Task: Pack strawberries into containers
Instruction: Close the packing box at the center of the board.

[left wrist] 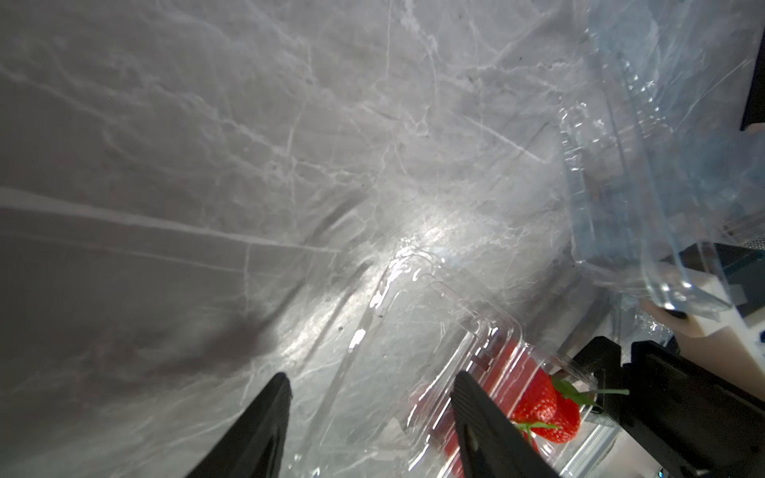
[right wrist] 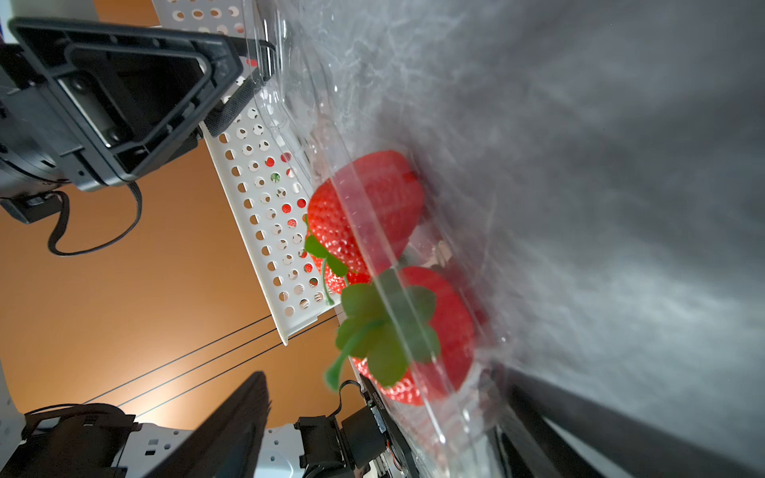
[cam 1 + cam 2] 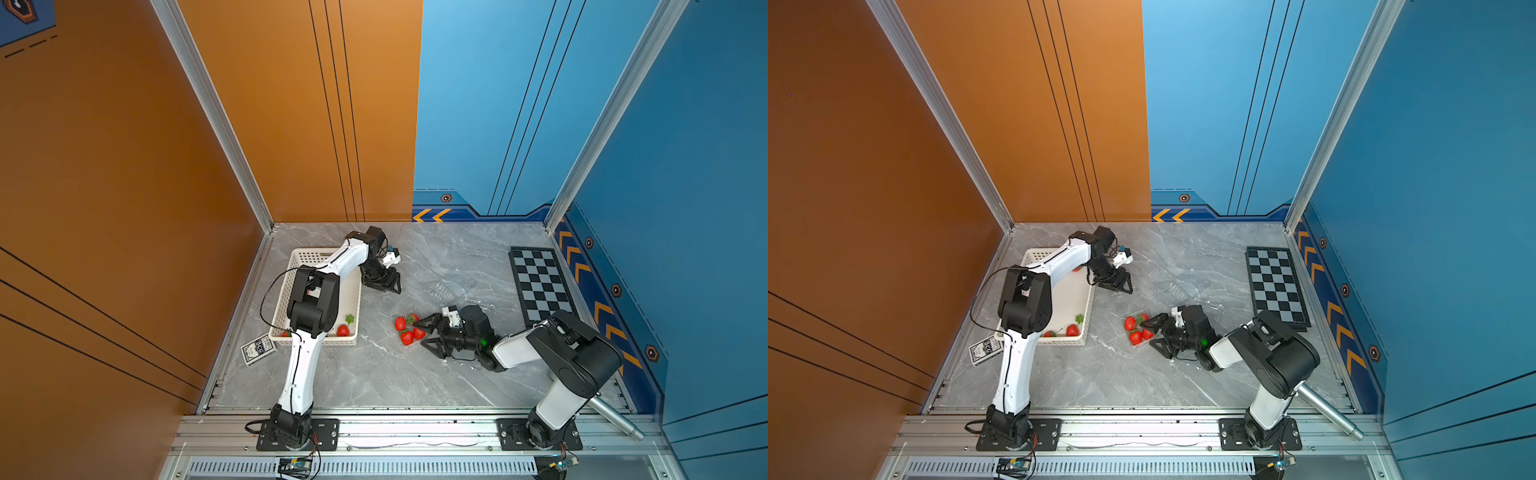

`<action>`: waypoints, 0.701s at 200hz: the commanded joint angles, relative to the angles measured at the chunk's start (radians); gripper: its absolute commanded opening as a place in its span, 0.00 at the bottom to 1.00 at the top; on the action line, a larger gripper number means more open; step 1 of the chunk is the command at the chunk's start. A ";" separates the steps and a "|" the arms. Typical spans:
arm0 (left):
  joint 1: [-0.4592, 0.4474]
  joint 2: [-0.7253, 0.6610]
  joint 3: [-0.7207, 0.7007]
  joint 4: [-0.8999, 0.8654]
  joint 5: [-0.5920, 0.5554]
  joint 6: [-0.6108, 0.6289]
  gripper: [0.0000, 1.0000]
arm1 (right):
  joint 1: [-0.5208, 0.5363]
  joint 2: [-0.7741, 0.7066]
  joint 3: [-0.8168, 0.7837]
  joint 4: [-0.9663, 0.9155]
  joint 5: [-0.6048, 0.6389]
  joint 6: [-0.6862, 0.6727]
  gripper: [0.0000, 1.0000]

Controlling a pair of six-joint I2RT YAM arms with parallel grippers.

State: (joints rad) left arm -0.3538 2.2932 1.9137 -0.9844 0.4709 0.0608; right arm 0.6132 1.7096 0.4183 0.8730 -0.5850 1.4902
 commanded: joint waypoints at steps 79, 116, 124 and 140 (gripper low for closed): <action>-0.019 -0.055 -0.067 -0.045 0.141 0.031 0.61 | -0.008 0.074 -0.039 -0.039 0.010 0.002 0.82; -0.013 -0.084 -0.095 -0.045 0.154 0.032 0.60 | -0.008 0.090 -0.038 -0.028 0.009 0.003 0.82; -0.011 -0.090 -0.100 -0.045 0.148 0.031 0.59 | -0.009 0.094 -0.039 -0.023 0.007 0.005 0.83; -0.006 -0.096 -0.105 -0.046 0.140 0.028 0.59 | -0.008 0.101 -0.040 -0.019 0.007 0.005 0.82</action>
State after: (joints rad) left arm -0.3668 2.2475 1.8202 -1.0004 0.5880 0.0677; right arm 0.6083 1.7554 0.4107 0.9649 -0.6033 1.4940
